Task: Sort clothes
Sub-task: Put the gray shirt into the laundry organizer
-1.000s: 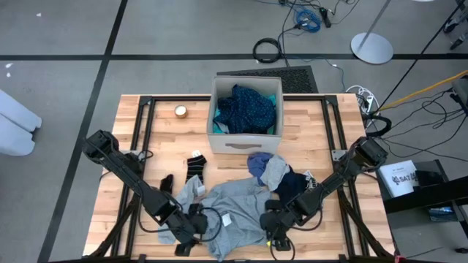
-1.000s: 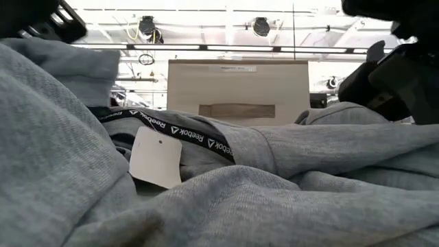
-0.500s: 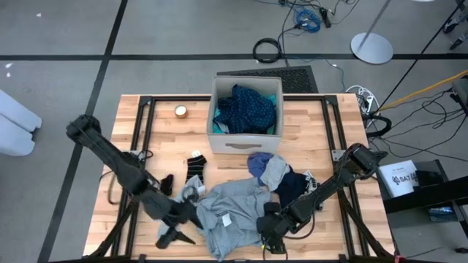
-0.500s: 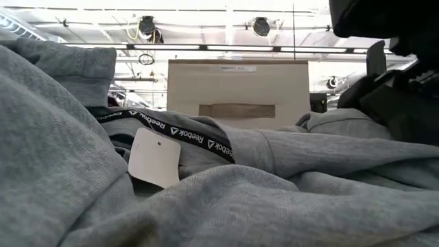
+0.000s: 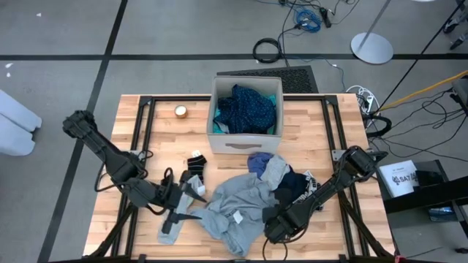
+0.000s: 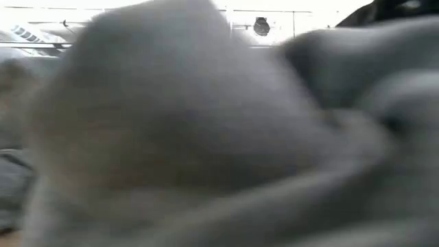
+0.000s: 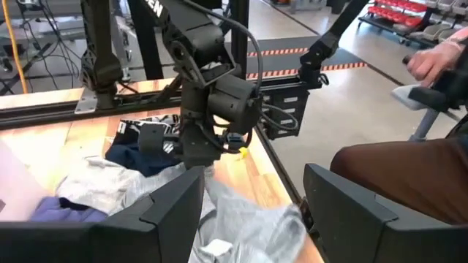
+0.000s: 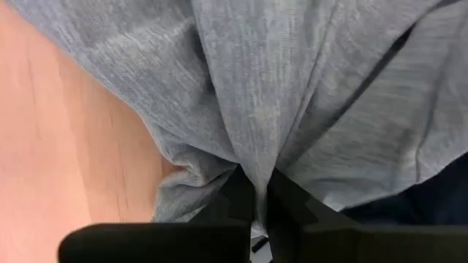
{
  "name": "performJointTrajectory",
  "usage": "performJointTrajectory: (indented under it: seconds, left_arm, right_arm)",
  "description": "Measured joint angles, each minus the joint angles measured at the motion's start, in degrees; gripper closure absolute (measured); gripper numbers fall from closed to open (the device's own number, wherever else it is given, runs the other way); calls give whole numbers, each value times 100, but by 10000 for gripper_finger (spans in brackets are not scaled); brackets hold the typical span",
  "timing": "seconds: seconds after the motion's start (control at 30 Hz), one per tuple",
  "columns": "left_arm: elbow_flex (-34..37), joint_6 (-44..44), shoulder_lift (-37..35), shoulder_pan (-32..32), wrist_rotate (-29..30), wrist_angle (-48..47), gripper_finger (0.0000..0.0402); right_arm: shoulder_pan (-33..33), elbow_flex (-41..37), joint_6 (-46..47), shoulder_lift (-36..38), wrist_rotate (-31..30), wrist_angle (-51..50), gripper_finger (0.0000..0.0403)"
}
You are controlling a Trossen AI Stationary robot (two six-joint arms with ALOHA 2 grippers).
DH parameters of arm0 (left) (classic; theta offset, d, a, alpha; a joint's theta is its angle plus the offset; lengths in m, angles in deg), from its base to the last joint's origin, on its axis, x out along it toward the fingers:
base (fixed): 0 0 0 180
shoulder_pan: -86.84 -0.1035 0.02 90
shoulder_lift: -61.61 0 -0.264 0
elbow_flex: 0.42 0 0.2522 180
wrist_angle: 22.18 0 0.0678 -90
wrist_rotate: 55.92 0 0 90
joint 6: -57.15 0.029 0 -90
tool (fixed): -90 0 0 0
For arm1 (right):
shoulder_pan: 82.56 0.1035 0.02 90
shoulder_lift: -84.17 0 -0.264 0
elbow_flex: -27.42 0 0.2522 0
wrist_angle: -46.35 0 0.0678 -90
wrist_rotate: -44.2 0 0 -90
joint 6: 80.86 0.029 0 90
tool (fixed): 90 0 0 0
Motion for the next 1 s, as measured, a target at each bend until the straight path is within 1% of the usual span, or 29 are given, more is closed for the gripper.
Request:
performJointTrajectory:
  seconds: [0.07,0.2,0.3,0.4,0.53,0.67,0.73,0.87,1.0]
  left_arm:
    - [0,2,2,0,0,-26,157]
    - [1,39,5,25,1,-22,157]
    - [2,69,46,37,2,42,157]
    - [2,233,111,100,13,176,157]
    - [7,467,181,182,7,271,157]
    - [7,494,175,179,21,296,157]
    - [7,502,177,179,85,308,157]
    - [7,598,175,179,134,346,157]
    - [7,600,151,179,463,420,157]
  right_arm:
    - [24,0,59,8,107,-182,391]
    - [60,2,378,84,385,-912,398]
    - [95,2,685,226,391,-1425,399]
    - [107,2,913,444,289,-1613,400]
    - [103,33,1047,777,108,-1380,401]
    - [97,352,972,907,-126,-1138,401]
    - [64,565,796,910,-242,-1030,402]
    - [-33,790,305,916,-374,-372,402]
    - [-183,818,-172,916,-374,346,402]
